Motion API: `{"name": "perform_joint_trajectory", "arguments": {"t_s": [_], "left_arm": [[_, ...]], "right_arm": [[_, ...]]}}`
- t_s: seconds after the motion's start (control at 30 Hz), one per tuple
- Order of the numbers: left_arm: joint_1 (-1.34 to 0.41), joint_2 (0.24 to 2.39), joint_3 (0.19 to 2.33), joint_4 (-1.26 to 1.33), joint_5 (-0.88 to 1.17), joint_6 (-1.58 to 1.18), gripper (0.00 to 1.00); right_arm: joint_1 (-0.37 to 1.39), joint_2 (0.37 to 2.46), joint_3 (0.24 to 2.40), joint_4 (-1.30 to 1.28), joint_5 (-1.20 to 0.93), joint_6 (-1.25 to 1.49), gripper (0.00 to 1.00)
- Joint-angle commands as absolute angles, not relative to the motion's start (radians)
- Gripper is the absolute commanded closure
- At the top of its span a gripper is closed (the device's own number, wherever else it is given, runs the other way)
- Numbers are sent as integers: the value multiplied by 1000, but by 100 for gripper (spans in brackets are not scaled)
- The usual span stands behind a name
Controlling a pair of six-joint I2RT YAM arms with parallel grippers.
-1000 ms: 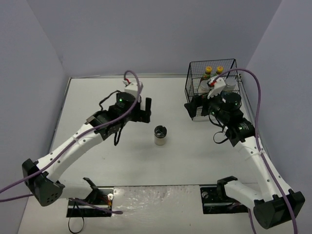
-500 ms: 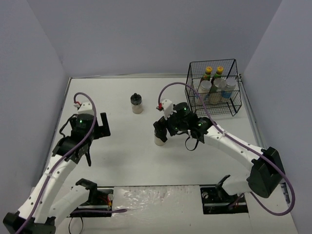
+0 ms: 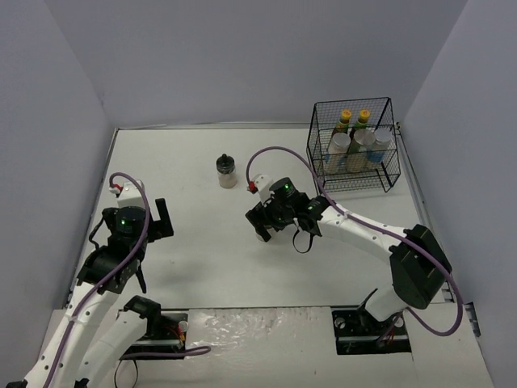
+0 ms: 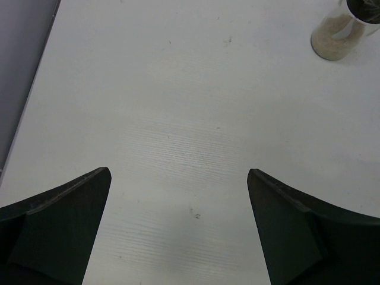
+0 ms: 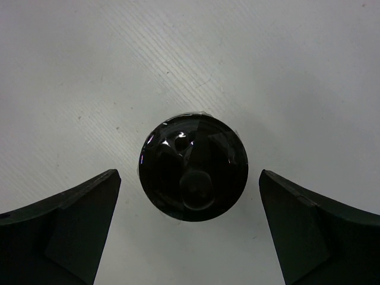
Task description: Organize the condiment bottles
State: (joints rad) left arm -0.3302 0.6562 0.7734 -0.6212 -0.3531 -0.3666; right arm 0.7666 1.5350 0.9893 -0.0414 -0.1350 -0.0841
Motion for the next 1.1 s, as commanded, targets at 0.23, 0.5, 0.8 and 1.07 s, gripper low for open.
{"name": "perform_joint_trajectory", "arguments": {"t_s": [0.23, 0.5, 0.8, 1.07], "left_arm": [[-324, 681, 796, -558, -370, -338, 3], [-324, 680, 796, -554, -360, -334, 3], [-322, 683, 798, -552, -357, -330, 3], [-319, 697, 800, -554, -344, -330, 3]], "right_arm": [[769, 1572, 1022, 76, -104, -95, 28], [762, 1533, 995, 74, -64, -84, 77], [576, 1281, 1008, 0, 73, 47, 100], [343, 1202, 1122, -111, 184, 145, 100]]}}
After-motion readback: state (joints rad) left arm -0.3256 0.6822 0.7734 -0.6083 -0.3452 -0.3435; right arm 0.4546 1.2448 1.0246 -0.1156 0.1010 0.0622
